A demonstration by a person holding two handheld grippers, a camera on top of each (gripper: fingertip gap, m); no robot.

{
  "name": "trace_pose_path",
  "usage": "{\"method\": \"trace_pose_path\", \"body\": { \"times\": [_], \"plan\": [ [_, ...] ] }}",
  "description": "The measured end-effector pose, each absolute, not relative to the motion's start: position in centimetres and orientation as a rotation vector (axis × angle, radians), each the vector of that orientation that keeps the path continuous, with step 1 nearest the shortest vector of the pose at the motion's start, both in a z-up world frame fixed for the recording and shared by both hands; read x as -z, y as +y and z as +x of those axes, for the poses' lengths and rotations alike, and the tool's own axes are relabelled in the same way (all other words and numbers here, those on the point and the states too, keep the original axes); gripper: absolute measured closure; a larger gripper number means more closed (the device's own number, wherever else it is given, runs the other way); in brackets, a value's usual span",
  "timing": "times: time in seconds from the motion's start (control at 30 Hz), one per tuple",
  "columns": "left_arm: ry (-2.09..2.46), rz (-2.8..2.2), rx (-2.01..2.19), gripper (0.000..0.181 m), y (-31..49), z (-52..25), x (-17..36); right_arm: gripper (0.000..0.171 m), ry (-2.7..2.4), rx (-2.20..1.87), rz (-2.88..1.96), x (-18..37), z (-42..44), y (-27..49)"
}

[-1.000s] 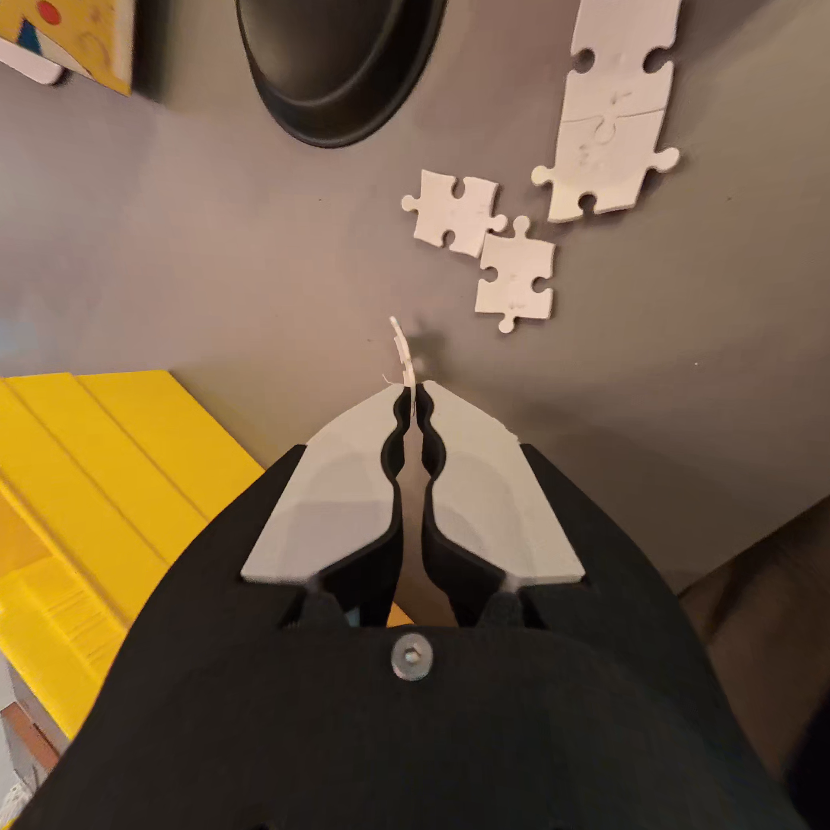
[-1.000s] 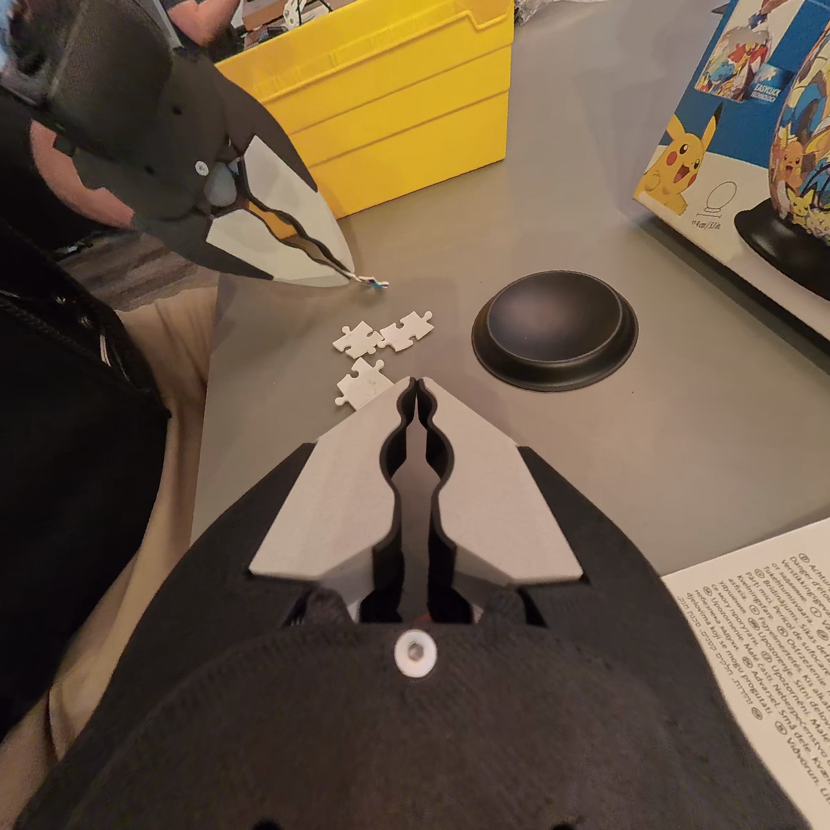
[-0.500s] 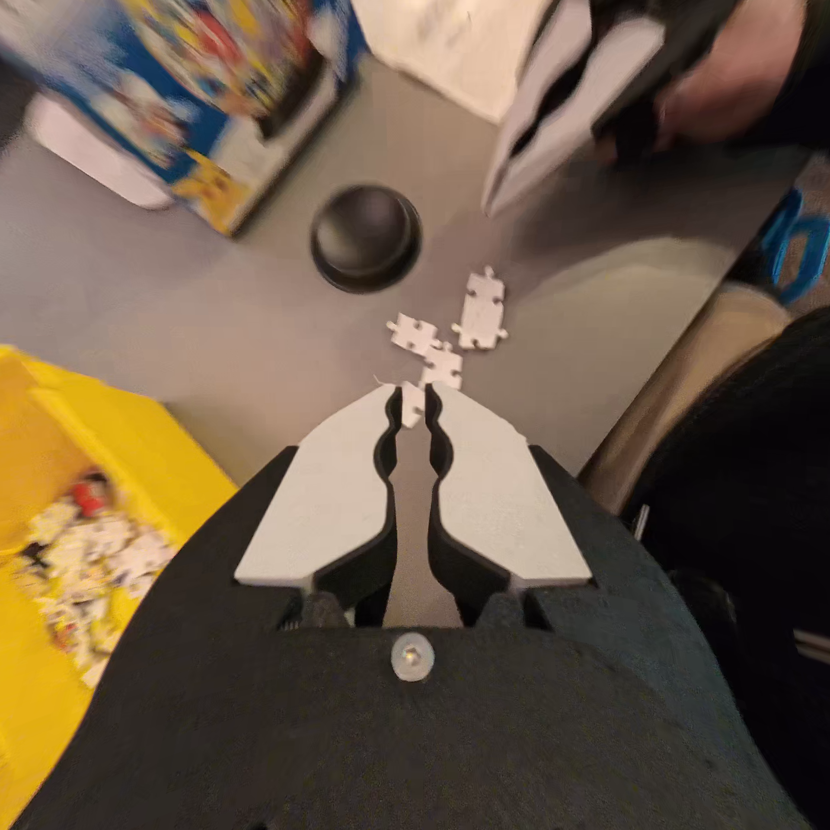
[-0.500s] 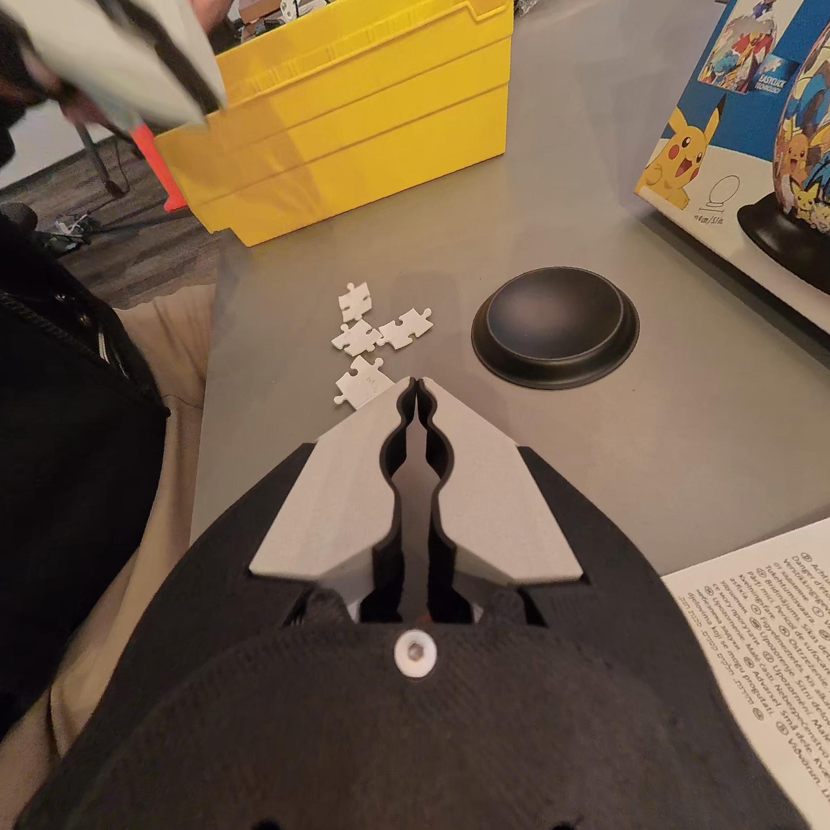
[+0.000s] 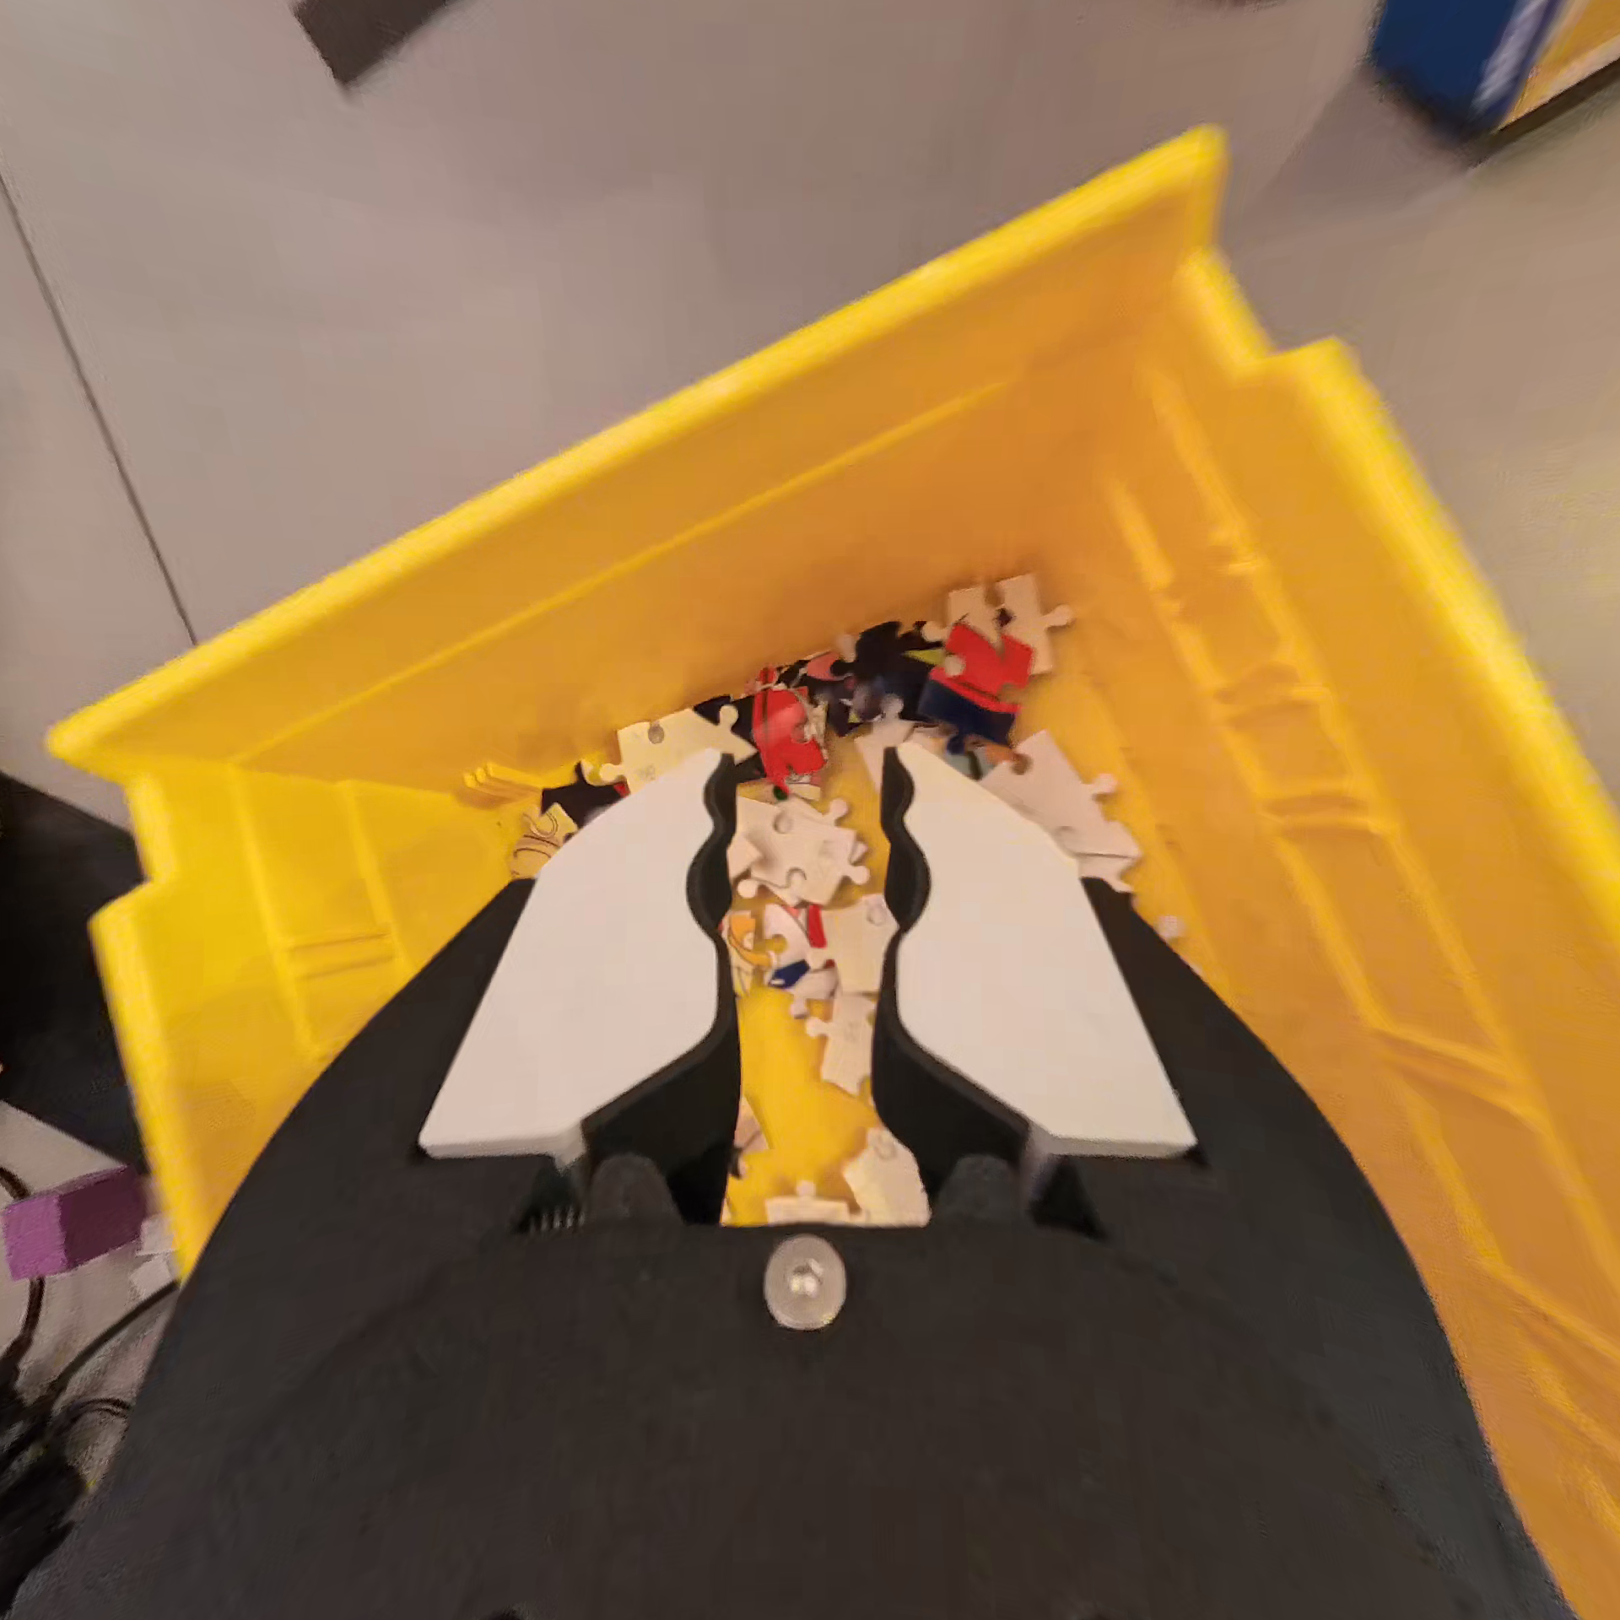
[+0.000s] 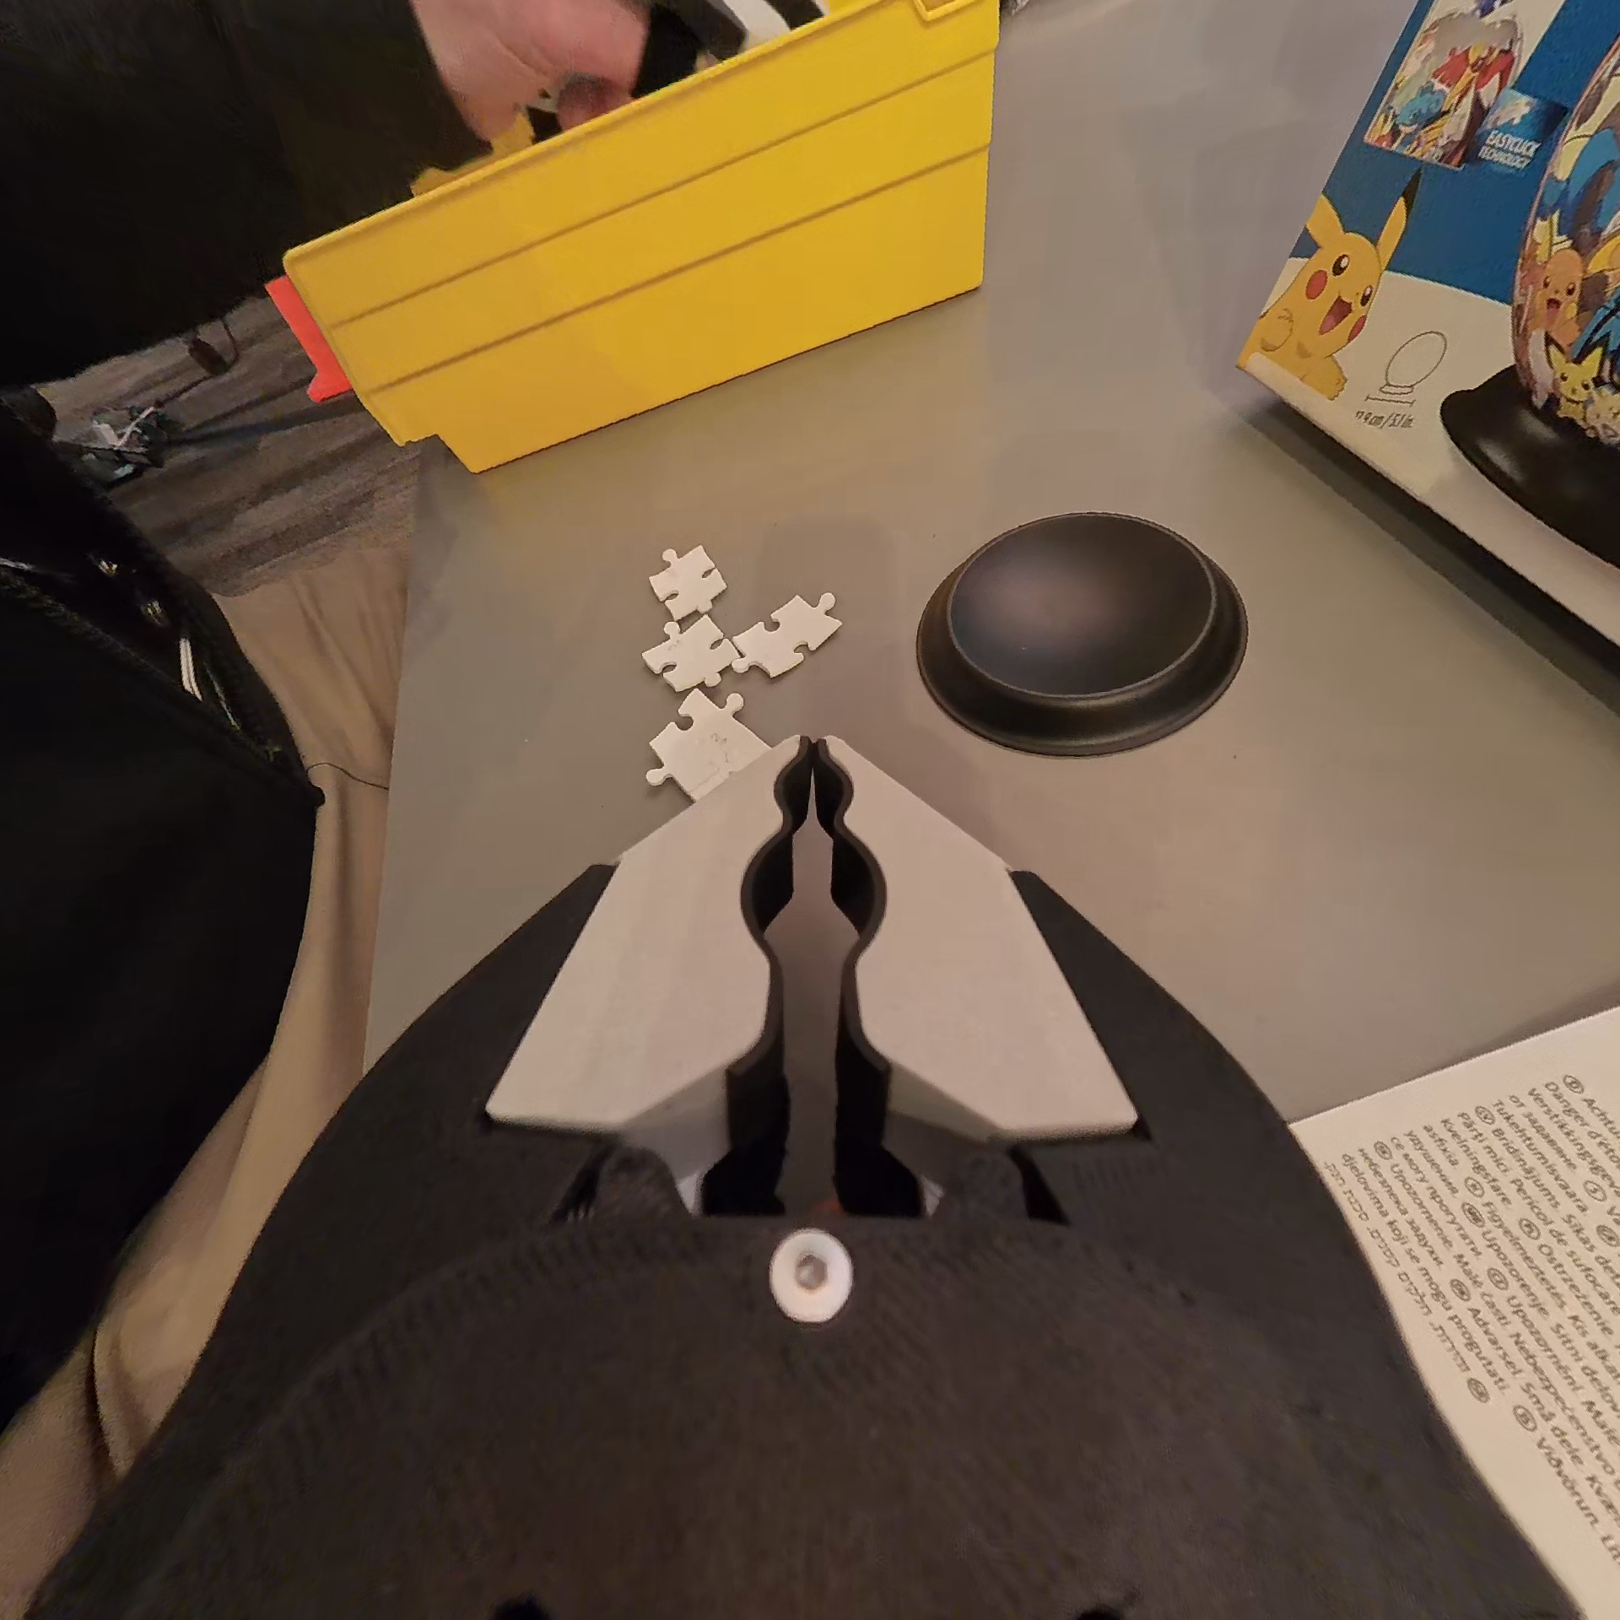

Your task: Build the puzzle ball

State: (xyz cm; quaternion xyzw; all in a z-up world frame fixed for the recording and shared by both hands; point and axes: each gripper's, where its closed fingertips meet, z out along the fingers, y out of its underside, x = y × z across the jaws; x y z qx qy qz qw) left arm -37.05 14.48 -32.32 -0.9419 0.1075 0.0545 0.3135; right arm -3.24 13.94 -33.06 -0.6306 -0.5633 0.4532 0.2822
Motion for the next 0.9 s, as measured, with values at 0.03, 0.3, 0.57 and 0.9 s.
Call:
{"method": "trace_pose_path", "body": {
  "times": [0.03,0.3,0.57,0.9],
  "plan": [
    [0.272,-2.522,-0.139,0.149,14.8,-37.4,33.5,0.171,-1.509,-1.214,-1.69,33.1,-3.2,13.9],
    [0.286,-2.616,-0.197,0.158,15.4,-38.0,37.3,0.171,-1.502,-1.226,-1.691,33.0,-3.2,14.0],
    [0.215,-2.551,-0.12,0.175,15.3,-38.5,35.9,0.171,-1.496,-1.236,-1.686,32.8,-3.2,14.0],
    [-0.109,-2.435,0.463,0.177,12.4,-36.9,32.7,0.171,-1.493,-1.238,-1.685,32.8,-3.2,14.0]
  ]
}}
